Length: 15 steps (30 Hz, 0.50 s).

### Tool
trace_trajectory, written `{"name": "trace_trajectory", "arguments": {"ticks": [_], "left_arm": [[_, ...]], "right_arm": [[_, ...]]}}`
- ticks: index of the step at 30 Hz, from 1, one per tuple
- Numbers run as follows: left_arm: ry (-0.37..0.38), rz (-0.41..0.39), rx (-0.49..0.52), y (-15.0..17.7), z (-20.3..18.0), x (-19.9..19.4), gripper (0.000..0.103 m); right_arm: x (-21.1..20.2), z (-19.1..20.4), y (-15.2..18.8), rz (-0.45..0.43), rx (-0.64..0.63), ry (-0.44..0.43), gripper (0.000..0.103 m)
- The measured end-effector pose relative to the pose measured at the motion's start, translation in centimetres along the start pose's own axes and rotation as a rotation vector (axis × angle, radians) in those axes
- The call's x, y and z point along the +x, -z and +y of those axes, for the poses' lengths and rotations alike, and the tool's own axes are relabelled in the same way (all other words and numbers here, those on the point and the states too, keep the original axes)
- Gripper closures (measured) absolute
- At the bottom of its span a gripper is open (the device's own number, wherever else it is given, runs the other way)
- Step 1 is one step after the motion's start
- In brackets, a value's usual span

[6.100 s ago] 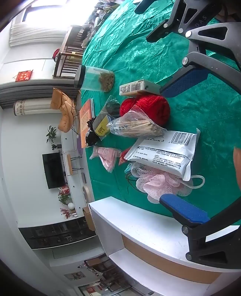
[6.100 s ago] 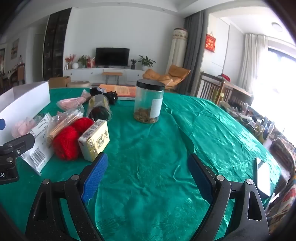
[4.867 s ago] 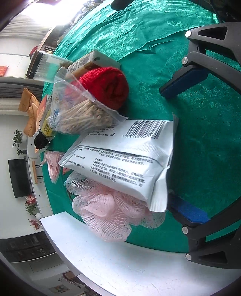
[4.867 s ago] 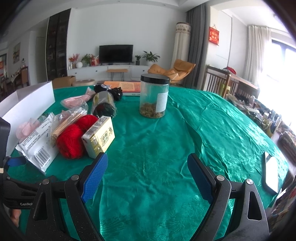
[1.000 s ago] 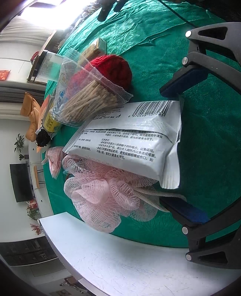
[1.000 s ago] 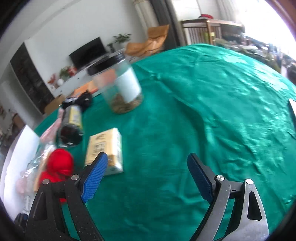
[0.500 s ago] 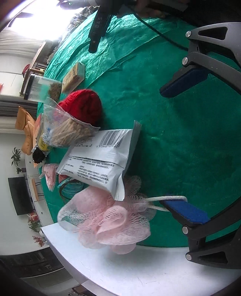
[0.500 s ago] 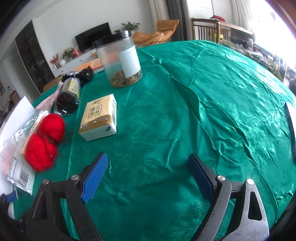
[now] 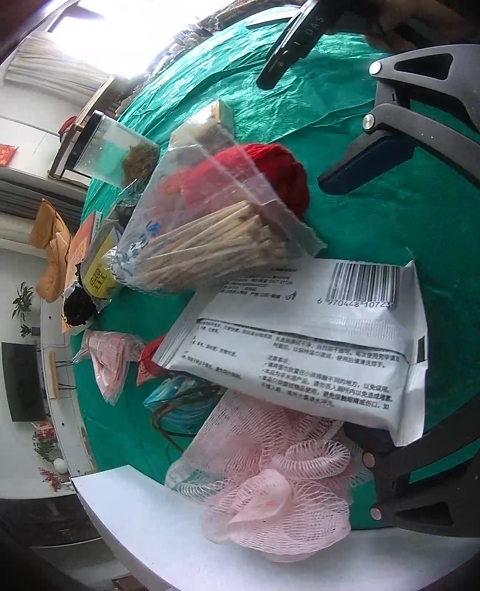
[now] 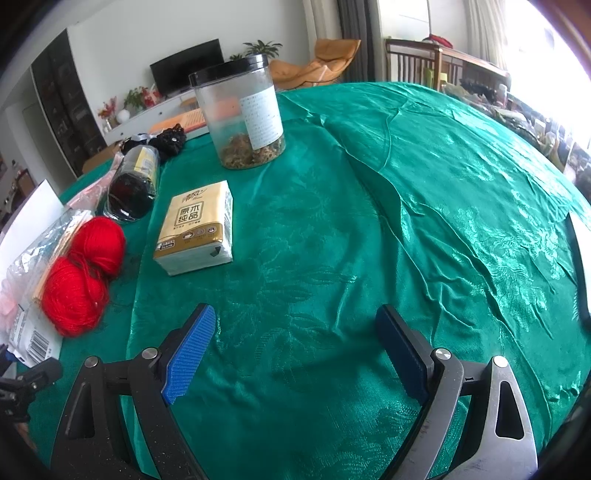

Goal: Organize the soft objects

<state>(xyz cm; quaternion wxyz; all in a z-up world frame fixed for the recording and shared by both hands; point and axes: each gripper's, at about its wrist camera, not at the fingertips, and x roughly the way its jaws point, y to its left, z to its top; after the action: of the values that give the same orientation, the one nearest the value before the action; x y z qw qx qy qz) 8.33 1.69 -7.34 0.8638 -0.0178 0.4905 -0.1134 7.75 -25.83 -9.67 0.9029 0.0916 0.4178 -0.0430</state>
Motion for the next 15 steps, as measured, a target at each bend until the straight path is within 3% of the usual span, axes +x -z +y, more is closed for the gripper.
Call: {"name": "trace_trajectory", "arguments": {"ticks": [3,9,12,15], "left_arm": [[0.047,0.017,-0.012,-0.9,-0.5,0.6,0.0],[0.05,0.041,0.056,-0.5,-1.3,0.4,0.0],[0.121,0.029,0.093,0.2,-2.0,-0.8,0.0],[0.197,0.022,0.201,1.3,-4.0,-2.2,0.001]], "right_arm": [[0.0,0.0,0.0,0.0,0.0,-0.001,0.012],[0.0,0.0,0.0,0.0,-0.001,0.0,0.012],[0.0,0.0,0.0,0.0,-0.001,0.0,0.012],[0.0,0.0,0.0,0.0,-0.001,0.0,0.012]]}}
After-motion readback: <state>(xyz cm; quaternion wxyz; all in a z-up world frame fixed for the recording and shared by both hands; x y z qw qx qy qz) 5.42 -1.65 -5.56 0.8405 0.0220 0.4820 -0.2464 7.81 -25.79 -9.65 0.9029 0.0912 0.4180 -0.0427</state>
